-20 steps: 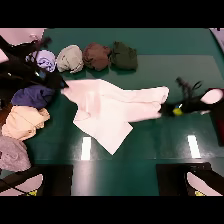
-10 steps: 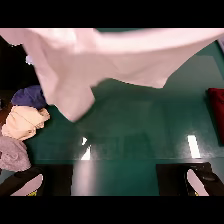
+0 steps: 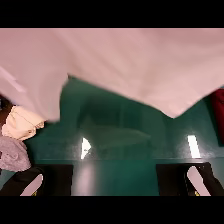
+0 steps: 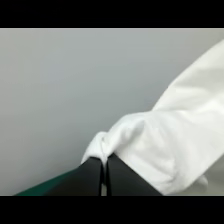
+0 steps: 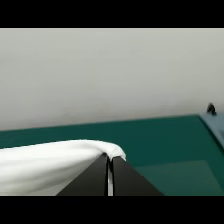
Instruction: Fold the shirts.
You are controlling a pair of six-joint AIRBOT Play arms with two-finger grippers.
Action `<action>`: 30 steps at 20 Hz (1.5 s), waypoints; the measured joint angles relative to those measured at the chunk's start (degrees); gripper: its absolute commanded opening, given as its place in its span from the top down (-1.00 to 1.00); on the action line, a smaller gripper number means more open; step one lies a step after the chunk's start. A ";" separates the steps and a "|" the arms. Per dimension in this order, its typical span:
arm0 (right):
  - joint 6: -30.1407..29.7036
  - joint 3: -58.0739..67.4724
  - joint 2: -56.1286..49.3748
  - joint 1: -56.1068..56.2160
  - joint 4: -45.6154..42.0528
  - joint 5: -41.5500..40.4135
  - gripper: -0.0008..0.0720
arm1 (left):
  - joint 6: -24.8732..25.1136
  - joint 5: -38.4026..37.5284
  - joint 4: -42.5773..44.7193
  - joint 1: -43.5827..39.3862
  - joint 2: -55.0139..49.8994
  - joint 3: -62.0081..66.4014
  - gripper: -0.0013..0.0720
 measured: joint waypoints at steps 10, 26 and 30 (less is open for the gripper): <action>3.30 -12.00 -20.48 17.18 -15.45 19.37 0.92 | -2.12 -20.39 0.52 -0.02 -21.97 -15.82 0.90; 3.04 -16.94 -39.34 29.35 -24.11 0.48 -0.28 | -3.37 -19.93 13.35 0.07 -45.79 -16.52 -0.51; 2.82 -18.78 -35.71 28.85 -24.06 1.03 -0.27 | -3.32 -23.89 17.46 0.04 -43.41 -23.12 -0.51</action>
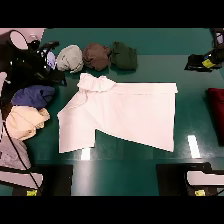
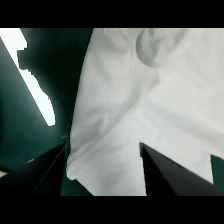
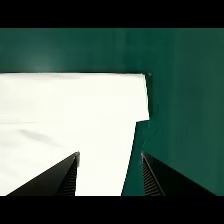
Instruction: Fold the shirts.
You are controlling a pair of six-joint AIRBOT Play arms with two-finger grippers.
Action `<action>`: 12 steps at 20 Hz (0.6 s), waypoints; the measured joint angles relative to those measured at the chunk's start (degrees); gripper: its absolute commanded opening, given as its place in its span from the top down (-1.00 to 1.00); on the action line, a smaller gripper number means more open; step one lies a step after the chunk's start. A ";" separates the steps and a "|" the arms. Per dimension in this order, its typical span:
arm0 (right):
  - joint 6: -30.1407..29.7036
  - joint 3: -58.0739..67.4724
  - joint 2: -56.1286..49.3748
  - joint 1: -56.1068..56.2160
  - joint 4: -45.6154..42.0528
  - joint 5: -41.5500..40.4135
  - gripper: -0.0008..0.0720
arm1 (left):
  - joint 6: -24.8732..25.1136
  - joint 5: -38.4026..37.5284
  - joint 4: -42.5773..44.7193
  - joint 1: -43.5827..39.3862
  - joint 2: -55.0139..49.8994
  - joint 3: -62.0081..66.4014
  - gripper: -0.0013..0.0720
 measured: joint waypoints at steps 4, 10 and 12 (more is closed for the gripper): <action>-0.57 -5.99 4.26 -0.13 0.00 -0.72 -0.27 | 0.37 1.57 6.19 0.02 6.05 -12.37 -0.51; -0.85 -13.79 8.41 -0.15 0.02 -1.81 -0.27 | 1.81 10.21 9.97 0.02 11.30 -28.09 -0.51; -0.87 -14.93 9.03 -0.15 0.02 -1.77 -0.27 | 2.08 13.22 10.14 0.02 11.72 -31.50 -0.51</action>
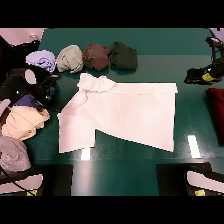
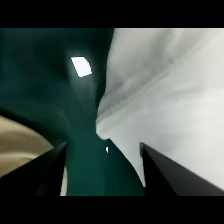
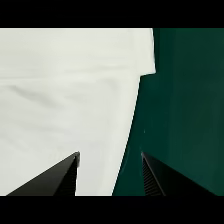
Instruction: Fold the shirts.
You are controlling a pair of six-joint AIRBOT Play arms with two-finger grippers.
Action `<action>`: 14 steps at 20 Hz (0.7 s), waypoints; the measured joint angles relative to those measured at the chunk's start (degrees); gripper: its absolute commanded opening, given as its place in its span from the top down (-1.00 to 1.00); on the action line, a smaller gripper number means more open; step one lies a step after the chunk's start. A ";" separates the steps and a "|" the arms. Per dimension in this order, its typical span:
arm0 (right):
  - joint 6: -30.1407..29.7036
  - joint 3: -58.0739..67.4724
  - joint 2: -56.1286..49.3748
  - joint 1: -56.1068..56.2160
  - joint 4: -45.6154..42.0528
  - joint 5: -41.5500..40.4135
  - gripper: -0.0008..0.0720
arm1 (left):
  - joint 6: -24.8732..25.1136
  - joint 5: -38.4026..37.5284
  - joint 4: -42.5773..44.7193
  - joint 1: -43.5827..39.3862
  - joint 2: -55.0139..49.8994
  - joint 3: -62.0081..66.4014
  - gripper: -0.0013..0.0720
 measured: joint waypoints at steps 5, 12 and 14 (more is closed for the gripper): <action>0.00 -1.01 0.59 0.00 0.02 1.64 -0.27 | 0.24 7.30 -1.86 0.00 0.11 -4.74 -0.50; -0.11 -1.40 0.72 0.00 0.00 7.45 -0.27 | 0.31 9.35 -5.09 0.04 -2.82 -5.77 0.89; -0.17 -3.10 1.49 0.00 0.00 9.51 -0.27 | 0.37 8.52 -5.81 -0.02 -2.93 -5.79 0.90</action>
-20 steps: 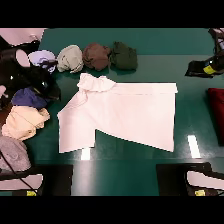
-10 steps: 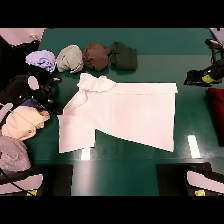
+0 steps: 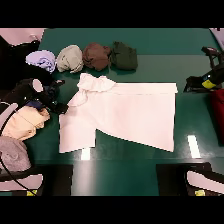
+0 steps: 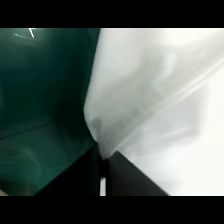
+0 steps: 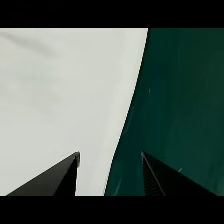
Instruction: Fold the shirts.
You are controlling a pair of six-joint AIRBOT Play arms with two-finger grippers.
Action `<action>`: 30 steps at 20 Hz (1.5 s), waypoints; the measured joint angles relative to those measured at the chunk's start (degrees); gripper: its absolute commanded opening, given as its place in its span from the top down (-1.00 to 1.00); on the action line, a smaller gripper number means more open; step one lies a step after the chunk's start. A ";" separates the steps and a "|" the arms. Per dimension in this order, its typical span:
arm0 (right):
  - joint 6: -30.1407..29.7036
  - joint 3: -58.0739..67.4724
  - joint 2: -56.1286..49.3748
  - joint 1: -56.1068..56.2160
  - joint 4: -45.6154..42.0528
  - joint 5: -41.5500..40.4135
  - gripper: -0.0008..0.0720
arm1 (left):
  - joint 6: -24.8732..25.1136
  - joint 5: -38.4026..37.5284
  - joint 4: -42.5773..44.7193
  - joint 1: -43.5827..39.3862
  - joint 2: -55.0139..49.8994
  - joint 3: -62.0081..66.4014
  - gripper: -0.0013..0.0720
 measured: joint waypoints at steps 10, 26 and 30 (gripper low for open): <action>-0.81 -33.11 13.29 -0.11 1.79 0.57 -0.27 | -0.07 -4.70 -1.46 -0.09 8.48 3.32 0.90; -4.55 -52.19 15.82 -4.72 15.30 -8.26 0.91 | 0.13 -7.54 -6.84 -0.04 10.38 3.67 0.90; -6.38 -46.62 19.78 -4.74 23.28 -8.48 0.92 | 2.69 -9.25 -17.16 -0.07 10.38 6.78 0.90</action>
